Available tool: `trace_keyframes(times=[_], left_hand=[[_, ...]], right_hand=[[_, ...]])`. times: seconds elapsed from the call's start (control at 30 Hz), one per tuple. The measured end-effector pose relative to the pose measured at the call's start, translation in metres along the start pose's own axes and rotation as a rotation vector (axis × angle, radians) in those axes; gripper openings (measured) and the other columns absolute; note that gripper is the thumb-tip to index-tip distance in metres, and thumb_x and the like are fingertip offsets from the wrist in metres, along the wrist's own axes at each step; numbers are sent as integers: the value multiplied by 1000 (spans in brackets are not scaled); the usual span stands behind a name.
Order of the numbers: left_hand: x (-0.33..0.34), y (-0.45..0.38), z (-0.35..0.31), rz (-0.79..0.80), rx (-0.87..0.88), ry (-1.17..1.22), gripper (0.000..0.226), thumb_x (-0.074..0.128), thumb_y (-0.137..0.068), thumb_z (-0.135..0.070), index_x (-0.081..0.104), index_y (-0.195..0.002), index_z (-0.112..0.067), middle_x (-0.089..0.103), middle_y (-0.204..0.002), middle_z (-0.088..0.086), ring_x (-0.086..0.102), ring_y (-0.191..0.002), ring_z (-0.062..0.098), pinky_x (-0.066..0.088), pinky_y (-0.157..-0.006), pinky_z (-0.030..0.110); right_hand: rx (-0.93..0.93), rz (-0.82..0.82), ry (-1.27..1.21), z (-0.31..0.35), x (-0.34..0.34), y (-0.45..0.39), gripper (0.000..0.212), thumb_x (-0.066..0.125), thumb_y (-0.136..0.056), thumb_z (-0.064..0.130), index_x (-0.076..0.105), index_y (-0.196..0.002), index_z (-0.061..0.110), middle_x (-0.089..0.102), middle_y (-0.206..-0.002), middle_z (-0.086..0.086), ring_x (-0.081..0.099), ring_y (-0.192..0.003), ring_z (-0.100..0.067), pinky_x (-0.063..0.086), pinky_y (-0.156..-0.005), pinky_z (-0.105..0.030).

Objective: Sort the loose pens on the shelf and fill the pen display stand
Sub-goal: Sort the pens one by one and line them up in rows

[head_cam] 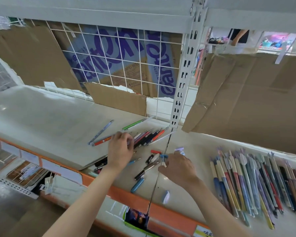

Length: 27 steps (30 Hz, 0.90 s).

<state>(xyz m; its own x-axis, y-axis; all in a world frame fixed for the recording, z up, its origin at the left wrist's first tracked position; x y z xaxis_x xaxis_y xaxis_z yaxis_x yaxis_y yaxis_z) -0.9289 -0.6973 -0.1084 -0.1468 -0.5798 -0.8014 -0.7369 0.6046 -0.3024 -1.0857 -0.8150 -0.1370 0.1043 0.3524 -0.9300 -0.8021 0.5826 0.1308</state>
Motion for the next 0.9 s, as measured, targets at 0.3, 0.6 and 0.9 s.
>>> trace_keyframes(times=[0.3,0.6,0.9], left_hand=[[11,-14,15,177,8,-134,26,55,-92,-34,63,-101,-12,65,-101,5,59,-95,20,44,-76,28],[-17,19,-31,195,244,208,5,55,-93,-21,61,-93,-19,61,-77,-8,52,-64,6,39,-59,23],[-15,41,-43,356,195,372,19,55,-93,-23,57,-91,-41,59,-74,-24,53,-67,0,37,-58,12]], right_hand=[[89,-87,-590,-26,-6,5,25,68,-78,23,45,-68,26,50,-68,6,44,-60,-7,36,-52,-12],[6,-253,-1426,-32,-36,16,6,57,-88,-2,58,-86,4,70,-72,-3,69,-76,-16,54,-67,-22],[-43,-261,-1396,-20,-45,16,6,61,-88,5,63,-86,9,71,-73,-3,68,-75,-15,50,-62,-19]])
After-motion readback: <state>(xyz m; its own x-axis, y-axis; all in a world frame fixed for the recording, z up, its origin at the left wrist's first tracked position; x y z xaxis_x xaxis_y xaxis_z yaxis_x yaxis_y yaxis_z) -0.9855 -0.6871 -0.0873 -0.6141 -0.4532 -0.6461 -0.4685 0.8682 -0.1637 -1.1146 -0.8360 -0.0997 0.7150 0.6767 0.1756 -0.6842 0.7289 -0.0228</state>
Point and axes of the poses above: each hand's wrist, its own y-axis away from the middle knuckle, its own x-axis out of the palm, z = x × y, the point moved 9 cm from there along -y, towards the middle knuckle
